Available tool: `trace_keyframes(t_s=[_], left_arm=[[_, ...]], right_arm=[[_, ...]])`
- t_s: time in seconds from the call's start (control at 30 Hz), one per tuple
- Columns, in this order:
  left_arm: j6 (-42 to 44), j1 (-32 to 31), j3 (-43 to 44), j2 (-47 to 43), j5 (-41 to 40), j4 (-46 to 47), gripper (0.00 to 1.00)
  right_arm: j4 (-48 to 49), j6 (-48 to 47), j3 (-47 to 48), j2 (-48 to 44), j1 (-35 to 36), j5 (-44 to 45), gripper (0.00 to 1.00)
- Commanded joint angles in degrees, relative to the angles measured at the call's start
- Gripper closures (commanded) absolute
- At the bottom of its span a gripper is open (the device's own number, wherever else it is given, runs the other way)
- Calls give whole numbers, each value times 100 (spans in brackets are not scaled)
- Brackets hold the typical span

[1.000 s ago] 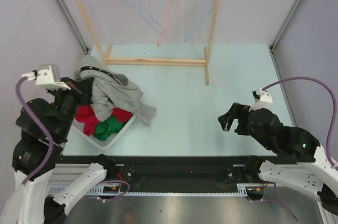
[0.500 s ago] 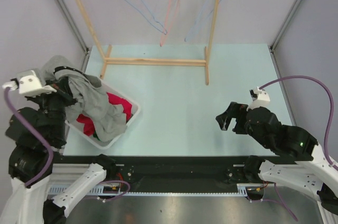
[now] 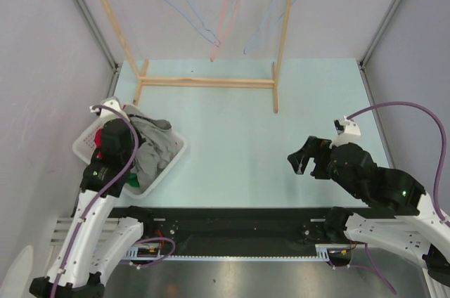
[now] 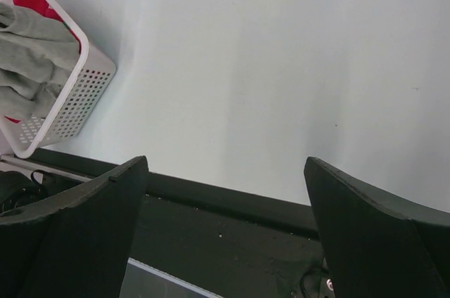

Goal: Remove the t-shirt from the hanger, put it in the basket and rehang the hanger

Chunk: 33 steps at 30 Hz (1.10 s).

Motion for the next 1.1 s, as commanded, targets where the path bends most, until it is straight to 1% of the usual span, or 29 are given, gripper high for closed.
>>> trace_keyframes(t_s=[0.0,0.07,0.13,0.17,0.2,0.23,0.3,0.33,0.4,0.43,0.5,0.53,0.6,0.63,0.7,0.73,0.8,0.93,1.03,1.07], left_arm=[[-1675,807,-552,-360,362,-318,100],[-1940,1131,-738,-526,265,-433,100],[-2134,1299,-1063,-563,396,-329,100],[-2135,1457,-1177,-493,553,-206,100],[-2196,1537,-1413,-414,990,4,100],[-2240,1790,-1520,-335,1212,93,99],[-2424,2028,-1687,-46,1852,164,99],[-2486,2238,-1696,52,1986,138,99],[-2522,2337,-1575,271,2127,33,96],[-2495,2355,-1495,307,2137,-20,88],[-2443,2355,-1241,255,2093,-178,79],[-2442,2355,-1187,176,2075,-196,60],[-2451,2355,-1038,-147,1988,-258,40],[-2460,2355,-994,-245,1892,-267,22],[-2477,2346,-828,-465,1794,-345,4],[-2478,2355,-766,-614,1742,-372,0],[-2469,2355,-502,-668,1645,-539,0],[-2425,2355,-28,-703,1705,-610,0],[-2355,2346,79,-800,2328,-119,0],[-2346,2337,-95,-843,2878,413,0]], right_arm=[[227,18,31,-4,-6,-96,2],[280,27,-4,14,-6,-149,2],[359,27,-92,5,-15,-184,2],[377,36,-127,5,-15,-211,2],[455,53,-171,5,-15,-237,2],[491,62,-215,5,-15,-246,2],[596,97,-329,5,-15,-342,2],[631,106,-373,14,-15,-377,2],[693,159,-470,22,-15,-483,2],[719,159,-488,31,-15,-492,2],[737,159,-523,31,-15,-536,2],[737,159,-523,49,-15,-527,2],[746,142,-497,66,-15,-518,2],[746,133,-505,66,-15,-527,2],[755,133,-488,101,-15,-518,2],[772,133,-488,110,-15,-510,2],[772,115,-488,145,-15,-510,2],[790,133,-505,180,-15,-518,2],[799,168,-523,198,-15,-518,2],[834,194,-532,207,-15,-518,2]])
